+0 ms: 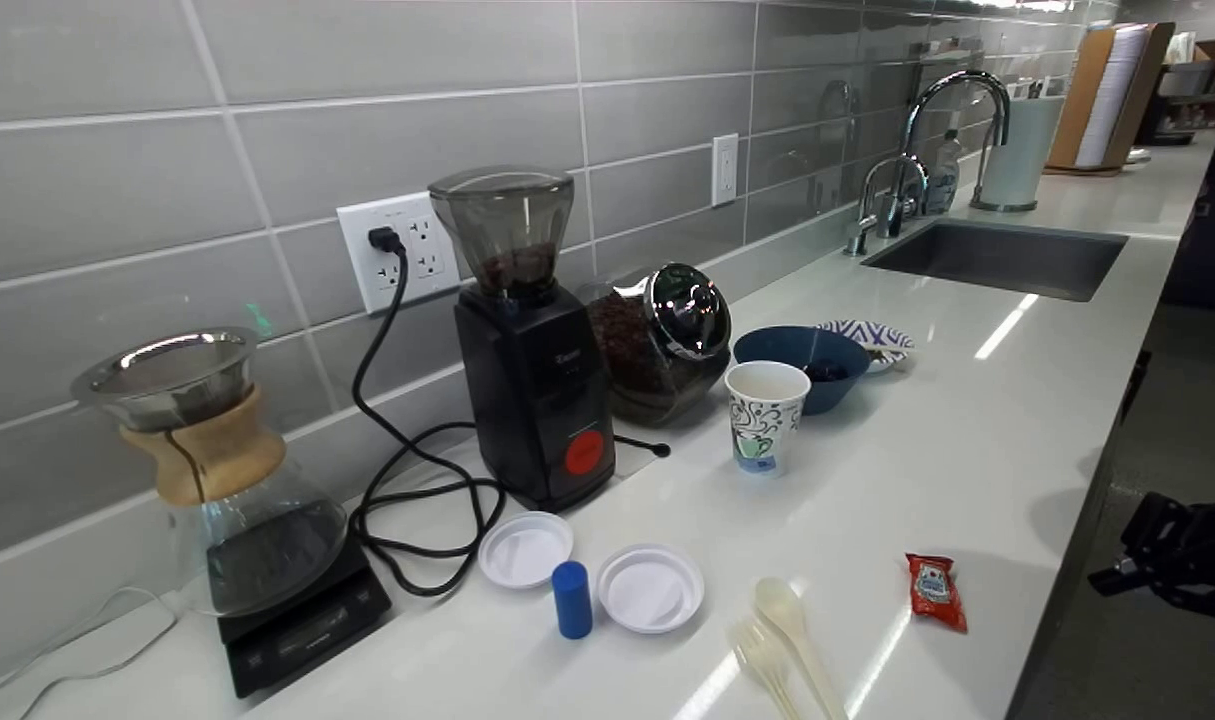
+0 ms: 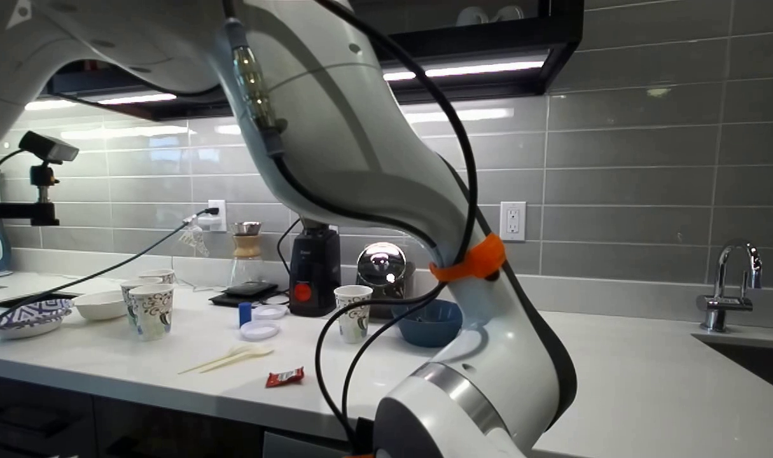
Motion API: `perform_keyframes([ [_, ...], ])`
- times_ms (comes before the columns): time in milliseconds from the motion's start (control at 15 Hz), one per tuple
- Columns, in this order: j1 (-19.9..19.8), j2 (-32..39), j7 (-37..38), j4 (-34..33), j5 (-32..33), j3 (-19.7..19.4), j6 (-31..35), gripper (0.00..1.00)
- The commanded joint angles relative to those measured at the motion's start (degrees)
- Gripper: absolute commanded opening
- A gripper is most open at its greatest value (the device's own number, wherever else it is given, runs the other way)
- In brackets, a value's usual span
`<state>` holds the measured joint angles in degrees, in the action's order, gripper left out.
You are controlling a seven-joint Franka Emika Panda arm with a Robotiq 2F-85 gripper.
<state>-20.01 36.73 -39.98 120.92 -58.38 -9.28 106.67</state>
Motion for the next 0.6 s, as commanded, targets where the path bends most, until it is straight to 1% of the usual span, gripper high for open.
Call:
perform_keyframes([
  [0,0.00,0.67,1.55,-0.46,-1.19,0.57,-1.23,0.00],
  [533,0.44,1.36,3.05,-0.70,-0.95,0.86,-1.32,0.00],
])
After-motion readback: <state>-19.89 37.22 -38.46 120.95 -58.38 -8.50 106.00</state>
